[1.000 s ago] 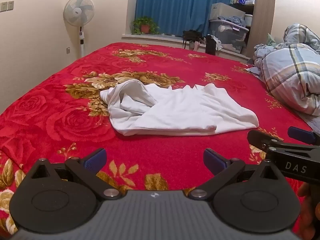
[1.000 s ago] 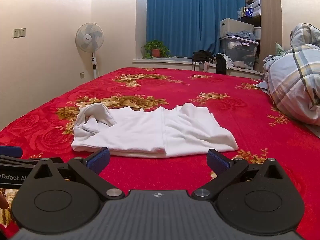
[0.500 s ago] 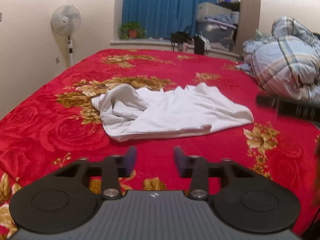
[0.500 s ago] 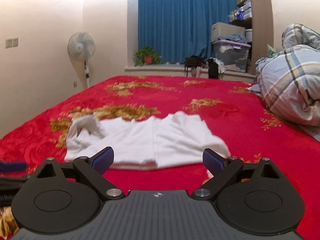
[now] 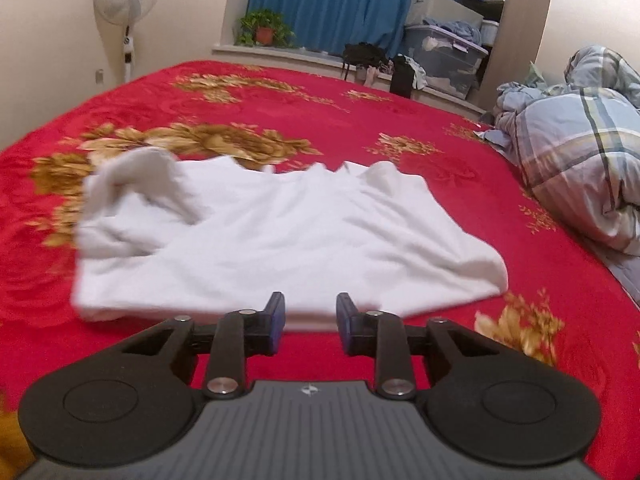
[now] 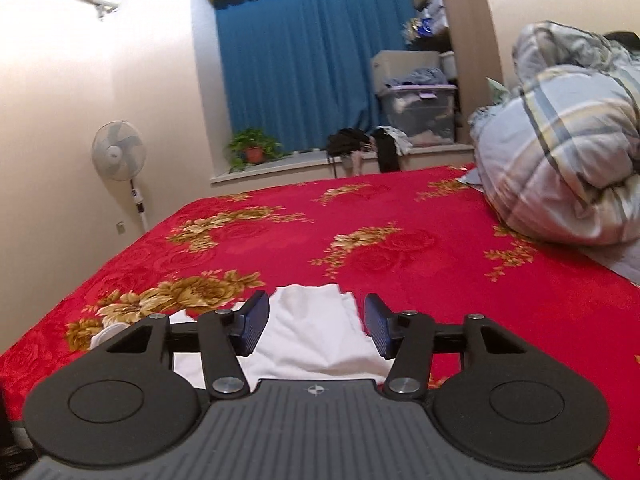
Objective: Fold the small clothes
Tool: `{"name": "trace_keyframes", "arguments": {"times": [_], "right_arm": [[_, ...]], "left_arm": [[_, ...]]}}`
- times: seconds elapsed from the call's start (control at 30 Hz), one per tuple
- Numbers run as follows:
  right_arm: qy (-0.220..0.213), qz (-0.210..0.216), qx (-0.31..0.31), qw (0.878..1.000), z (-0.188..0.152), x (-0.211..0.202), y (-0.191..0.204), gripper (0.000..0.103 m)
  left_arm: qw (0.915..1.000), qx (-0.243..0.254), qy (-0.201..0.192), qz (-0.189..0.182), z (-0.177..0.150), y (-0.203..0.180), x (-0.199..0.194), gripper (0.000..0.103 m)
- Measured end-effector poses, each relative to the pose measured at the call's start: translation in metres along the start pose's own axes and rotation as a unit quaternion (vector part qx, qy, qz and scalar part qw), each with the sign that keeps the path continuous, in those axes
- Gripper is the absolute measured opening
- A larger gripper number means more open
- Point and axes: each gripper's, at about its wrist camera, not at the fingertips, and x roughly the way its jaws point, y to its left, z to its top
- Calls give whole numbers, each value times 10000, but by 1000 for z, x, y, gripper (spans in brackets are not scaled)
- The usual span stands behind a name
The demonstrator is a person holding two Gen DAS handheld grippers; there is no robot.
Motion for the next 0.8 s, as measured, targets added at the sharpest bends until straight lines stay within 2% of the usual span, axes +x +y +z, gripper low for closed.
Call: {"name": "trace_keyframes", "arguments": {"times": [0.03, 0.07, 0.13, 0.17, 0.2, 0.23, 0.27, 0.3, 0.33, 0.47, 0.67, 0.8], "right_arm": [[22, 30, 68, 10000, 1, 0, -5, 55], [82, 43, 130, 9999, 0, 3, -10, 55], [103, 36, 167, 9998, 2, 3, -16, 56], [127, 50, 205, 9997, 2, 4, -19, 57], [145, 68, 237, 9996, 3, 5, -23, 59], [145, 72, 256, 9995, 4, 5, -26, 60], [142, 78, 264, 9995, 5, 5, -29, 61], [110, 80, 225, 9997, 6, 2, -31, 63], [115, 72, 207, 9997, 7, 2, -33, 64], [149, 2, 258, 9996, 9, 0, -45, 65], [224, -109, 390, 9989, 12, 0, -53, 65], [247, -137, 450, 9986, 14, -3, -55, 66]], "left_arm": [[10000, 11, 14, 14, 3, -8, 11, 43], [10000, 30, 56, 50, 5, -16, 23, 61], [9996, 107, 212, 140, 8, -30, 47, 74], [9993, 140, 315, 138, 9, -34, 58, 74], [9986, 188, 478, 156, 8, -37, 71, 72], [9971, 252, 648, 295, 7, -38, 82, 56], [9954, 351, 743, 485, 6, -37, 89, 46], [9952, 430, 746, 460, 7, -35, 89, 40], [9957, 477, 731, 311, 9, -33, 85, 13], [9943, 934, 485, -147, 14, -11, 37, 12], [9872, 1275, 341, -898, 3, 72, -103, 11], [9887, 1087, 440, -937, -16, 146, -190, 11]]}}
